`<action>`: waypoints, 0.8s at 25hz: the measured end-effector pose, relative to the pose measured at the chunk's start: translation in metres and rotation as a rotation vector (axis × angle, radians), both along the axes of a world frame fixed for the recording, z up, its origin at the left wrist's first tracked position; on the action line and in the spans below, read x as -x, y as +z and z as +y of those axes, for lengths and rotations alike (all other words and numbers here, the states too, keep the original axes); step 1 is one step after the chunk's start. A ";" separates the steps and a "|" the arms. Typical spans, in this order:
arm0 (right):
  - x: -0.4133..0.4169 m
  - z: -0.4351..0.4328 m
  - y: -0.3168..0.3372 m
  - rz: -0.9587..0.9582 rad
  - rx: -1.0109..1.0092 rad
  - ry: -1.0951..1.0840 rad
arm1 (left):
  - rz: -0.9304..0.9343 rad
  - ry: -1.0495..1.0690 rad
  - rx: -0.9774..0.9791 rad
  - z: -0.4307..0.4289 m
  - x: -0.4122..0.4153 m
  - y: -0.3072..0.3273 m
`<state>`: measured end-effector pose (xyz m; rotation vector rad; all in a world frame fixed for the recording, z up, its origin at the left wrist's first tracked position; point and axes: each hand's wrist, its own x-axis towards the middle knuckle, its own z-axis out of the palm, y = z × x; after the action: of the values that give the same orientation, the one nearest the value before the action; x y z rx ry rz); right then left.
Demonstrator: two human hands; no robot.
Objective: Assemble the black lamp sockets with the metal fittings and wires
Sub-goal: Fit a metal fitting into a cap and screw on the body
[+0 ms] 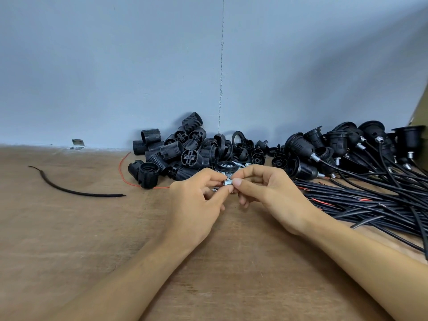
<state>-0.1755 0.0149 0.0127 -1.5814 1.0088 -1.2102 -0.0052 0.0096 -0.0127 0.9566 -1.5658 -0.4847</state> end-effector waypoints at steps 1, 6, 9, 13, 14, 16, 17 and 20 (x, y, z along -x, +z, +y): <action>0.000 0.000 0.000 0.003 -0.005 -0.002 | -0.002 -0.004 0.004 0.000 0.000 0.000; 0.002 0.000 0.001 0.038 0.059 -0.023 | -0.002 -0.011 -0.007 -0.002 -0.001 -0.001; 0.002 0.000 0.003 0.018 0.056 -0.004 | 0.034 -0.032 -0.027 -0.002 -0.001 -0.002; 0.002 0.000 0.003 0.103 0.019 -0.019 | 0.002 -0.026 0.012 0.000 -0.001 0.001; 0.002 0.001 0.002 0.141 0.016 -0.035 | -0.011 -0.030 0.029 0.001 -0.001 0.001; 0.001 0.001 0.002 0.193 0.032 -0.056 | -0.023 -0.043 0.048 0.001 -0.001 0.002; 0.001 0.001 0.002 0.191 0.046 -0.058 | -0.022 -0.047 0.048 0.001 -0.001 0.001; 0.002 0.001 0.004 0.130 0.051 -0.042 | -0.010 -0.042 0.037 0.001 -0.001 0.001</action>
<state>-0.1774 0.0155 0.0163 -1.7046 1.1061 -1.1819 -0.0044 0.0102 -0.0119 0.9006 -1.6008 -0.4788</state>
